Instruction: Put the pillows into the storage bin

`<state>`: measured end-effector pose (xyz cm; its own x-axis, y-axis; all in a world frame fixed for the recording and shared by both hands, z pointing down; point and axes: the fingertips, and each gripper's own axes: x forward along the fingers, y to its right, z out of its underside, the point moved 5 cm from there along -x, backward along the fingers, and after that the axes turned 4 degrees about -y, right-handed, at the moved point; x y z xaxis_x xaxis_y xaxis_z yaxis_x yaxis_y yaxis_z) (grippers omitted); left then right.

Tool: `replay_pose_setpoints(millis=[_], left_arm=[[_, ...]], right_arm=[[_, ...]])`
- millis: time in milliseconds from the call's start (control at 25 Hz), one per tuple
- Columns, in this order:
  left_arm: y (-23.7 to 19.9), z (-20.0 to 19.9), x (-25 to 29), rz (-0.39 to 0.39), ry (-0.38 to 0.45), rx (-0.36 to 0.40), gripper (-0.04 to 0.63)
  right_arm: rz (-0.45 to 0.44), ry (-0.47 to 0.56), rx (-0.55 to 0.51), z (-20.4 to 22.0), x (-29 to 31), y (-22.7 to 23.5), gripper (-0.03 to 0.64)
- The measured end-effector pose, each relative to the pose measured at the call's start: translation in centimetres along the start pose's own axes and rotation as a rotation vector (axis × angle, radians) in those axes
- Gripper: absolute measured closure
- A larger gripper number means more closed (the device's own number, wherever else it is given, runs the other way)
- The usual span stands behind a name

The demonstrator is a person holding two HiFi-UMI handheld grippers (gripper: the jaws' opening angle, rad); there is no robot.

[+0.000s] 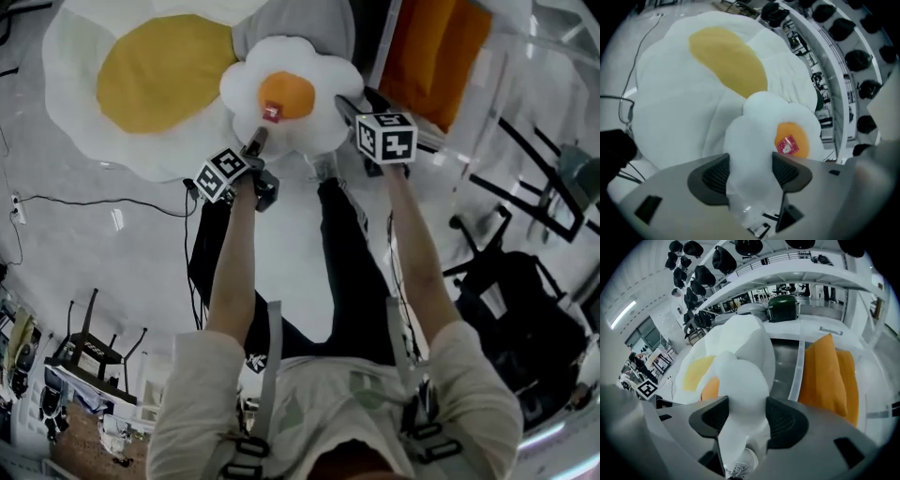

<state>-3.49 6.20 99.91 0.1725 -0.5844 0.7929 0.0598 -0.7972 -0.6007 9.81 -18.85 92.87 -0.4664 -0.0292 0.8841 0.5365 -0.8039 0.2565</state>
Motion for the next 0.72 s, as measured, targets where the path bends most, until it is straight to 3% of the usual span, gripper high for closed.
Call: replay_pose_setpoints(millis=[80, 200, 440, 720], left_arm=[[0.0, -0.3, 0.2, 0.07, -0.013, -0.053, 0.347], [1.1, -0.4, -0.9, 0.076, -0.016, -0.006, 0.454], [6.8, -2.1, -7.4, 0.093, 0.054, 0.077, 0.502], [20.5, -6.5, -19.4, 0.203, 0.153, 0.23, 0.503]], right_arm=[[0.023, 0.014, -0.027, -0.1, -0.1, -0.4, 0.452], [0.078, 0.028, -0.087, -0.7, -1.4, -1.7, 0.519], [0.136, 0.076, -0.096, -5.9, -7.1, -4.9, 0.554], [0.172, 0.25, -0.113, -17.2, -20.8, -8.4, 0.555]])
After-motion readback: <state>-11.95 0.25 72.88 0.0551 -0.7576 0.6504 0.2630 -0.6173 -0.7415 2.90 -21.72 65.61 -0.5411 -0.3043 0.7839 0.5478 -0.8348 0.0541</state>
